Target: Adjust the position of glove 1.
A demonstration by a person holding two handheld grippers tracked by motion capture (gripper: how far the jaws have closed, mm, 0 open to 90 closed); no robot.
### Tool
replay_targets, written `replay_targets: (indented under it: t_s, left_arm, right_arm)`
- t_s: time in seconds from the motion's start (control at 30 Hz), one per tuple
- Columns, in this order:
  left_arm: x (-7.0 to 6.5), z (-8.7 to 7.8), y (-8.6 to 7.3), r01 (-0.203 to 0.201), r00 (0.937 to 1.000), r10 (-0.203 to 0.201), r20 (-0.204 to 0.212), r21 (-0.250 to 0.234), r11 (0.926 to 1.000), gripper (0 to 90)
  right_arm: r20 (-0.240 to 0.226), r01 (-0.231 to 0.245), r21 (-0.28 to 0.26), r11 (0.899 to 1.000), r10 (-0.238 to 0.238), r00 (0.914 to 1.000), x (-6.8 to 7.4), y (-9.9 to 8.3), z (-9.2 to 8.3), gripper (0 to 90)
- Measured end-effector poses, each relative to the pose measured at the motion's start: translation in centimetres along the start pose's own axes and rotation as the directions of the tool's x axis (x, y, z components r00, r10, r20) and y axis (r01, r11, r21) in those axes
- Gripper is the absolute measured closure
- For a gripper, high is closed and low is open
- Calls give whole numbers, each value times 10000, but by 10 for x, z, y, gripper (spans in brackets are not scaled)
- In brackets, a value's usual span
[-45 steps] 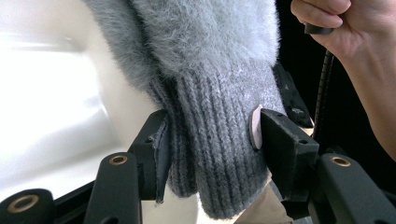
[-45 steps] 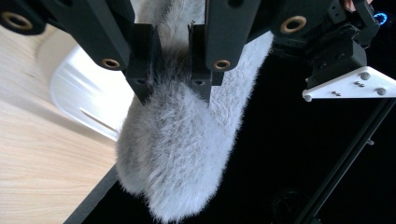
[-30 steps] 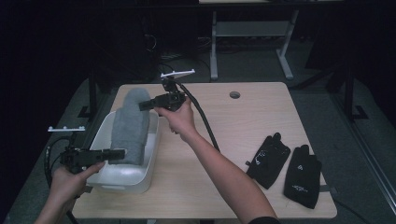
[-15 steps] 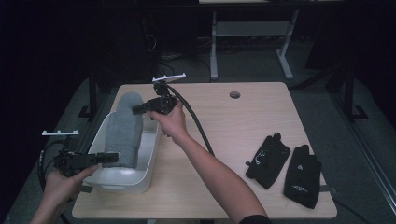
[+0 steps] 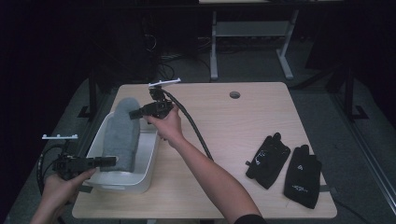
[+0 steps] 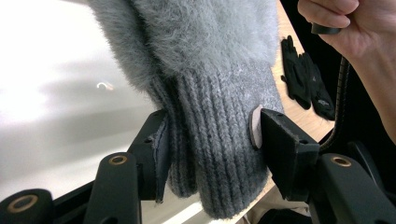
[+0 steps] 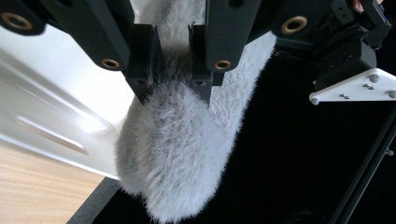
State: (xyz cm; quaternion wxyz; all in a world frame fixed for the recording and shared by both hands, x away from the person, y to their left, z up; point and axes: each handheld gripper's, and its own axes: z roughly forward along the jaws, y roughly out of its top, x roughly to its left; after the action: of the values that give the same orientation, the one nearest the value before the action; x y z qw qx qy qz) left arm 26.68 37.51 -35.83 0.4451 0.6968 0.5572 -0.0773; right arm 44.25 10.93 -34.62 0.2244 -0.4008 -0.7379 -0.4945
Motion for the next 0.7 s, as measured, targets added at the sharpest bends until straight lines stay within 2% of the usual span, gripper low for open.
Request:
replay_targets:
  t_s: [0.47, 0.7]
  left_arm:
    - [7, 5, -6, 132, 9999, -130, -75, 300, 9995, 452]
    - [11, 10, -9, 75, 9996, -61, -269, 510, 9987, 447]
  right_arm:
    - [40, -173, 155, 9997, 172, 9998, -8, -9, 9, 771]
    - [105, -257, 236, 9994, 254, 9996, -13, -14, 13, 770]
